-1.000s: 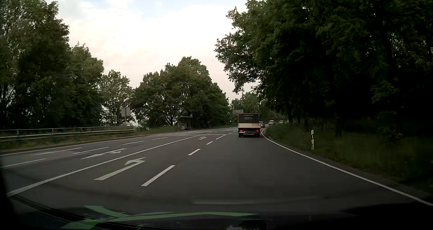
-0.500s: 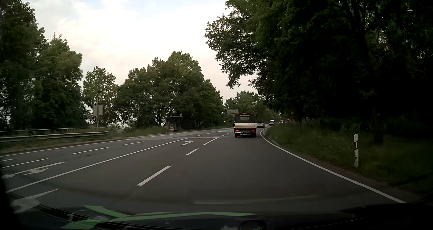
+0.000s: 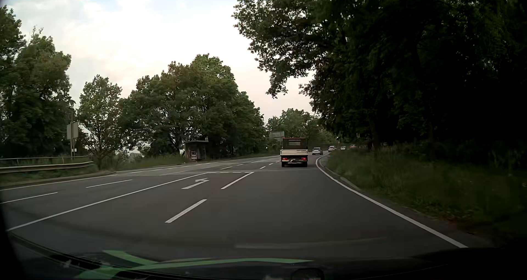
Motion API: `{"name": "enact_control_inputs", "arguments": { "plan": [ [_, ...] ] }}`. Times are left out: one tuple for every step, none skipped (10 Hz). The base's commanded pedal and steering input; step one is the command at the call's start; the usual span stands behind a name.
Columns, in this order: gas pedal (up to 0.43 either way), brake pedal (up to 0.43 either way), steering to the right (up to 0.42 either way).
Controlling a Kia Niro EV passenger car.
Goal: Follow the waypoints while adhering to traffic rules and regulations
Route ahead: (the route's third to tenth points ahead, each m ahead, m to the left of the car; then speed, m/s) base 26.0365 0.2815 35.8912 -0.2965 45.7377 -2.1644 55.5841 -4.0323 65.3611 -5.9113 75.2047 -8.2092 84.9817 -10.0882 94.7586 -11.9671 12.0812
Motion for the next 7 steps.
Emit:
{"name": "enact_control_inputs", "arguments": {
  "plan": [
    [0.098,0.0,0.011],
    [0.098,0.0,0.01],
    [0.098,0.0,0.01],
    [0.098,0.0,0.009],
    [0.098,0.0,0.008],
    [0.098,0.0,0.007],
    [0.098,0.0,0.007]
  ]
}}
